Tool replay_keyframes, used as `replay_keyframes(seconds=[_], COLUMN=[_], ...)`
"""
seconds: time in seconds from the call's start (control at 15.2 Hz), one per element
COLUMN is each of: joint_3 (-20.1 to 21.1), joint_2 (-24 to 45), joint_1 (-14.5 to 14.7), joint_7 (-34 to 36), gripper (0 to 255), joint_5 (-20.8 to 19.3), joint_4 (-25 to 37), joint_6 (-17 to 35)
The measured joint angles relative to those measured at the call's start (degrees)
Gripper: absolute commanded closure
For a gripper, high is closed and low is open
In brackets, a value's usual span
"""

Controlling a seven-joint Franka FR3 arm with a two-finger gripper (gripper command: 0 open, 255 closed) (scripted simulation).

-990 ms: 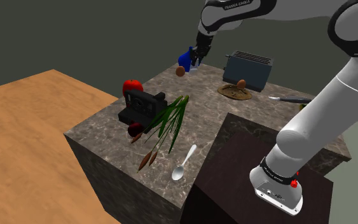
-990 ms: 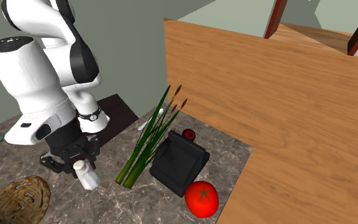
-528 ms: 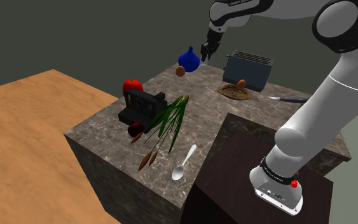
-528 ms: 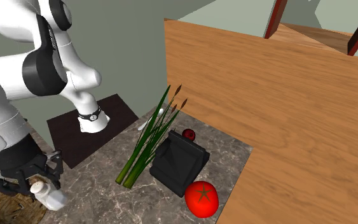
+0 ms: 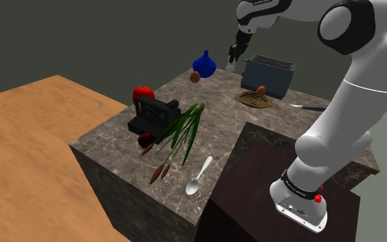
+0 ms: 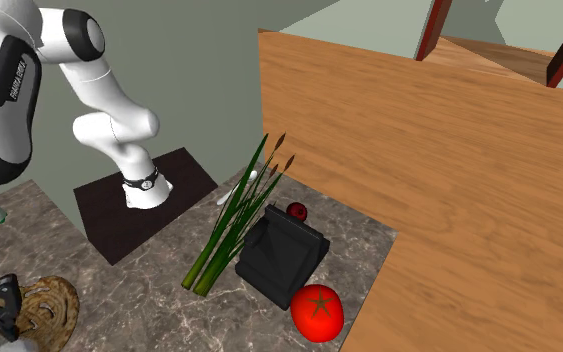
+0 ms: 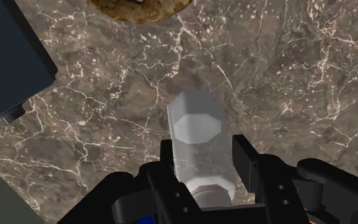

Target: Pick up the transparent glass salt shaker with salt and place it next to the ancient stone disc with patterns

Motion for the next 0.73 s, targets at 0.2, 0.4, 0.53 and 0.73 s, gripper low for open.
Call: replay_keyframes(seconds=[0.2,0.4,0.53,0.73], joint_3=[-1.31,-2.45,-2.93,-3.36], joint_2=[3.23,7.87,10.93,14.23], joint_1=[-2.13,-4.6,-6.08,-7.84], joint_7=[-3.61,-7.29,-9.11,-11.3], gripper=[255,255,255,255], joint_5=[1.25,2.72,3.57,4.56], joint_4=[4.64,11.02,15.51,19.25], joint_6=[-1.74,-3.87,-5.51,-6.27])
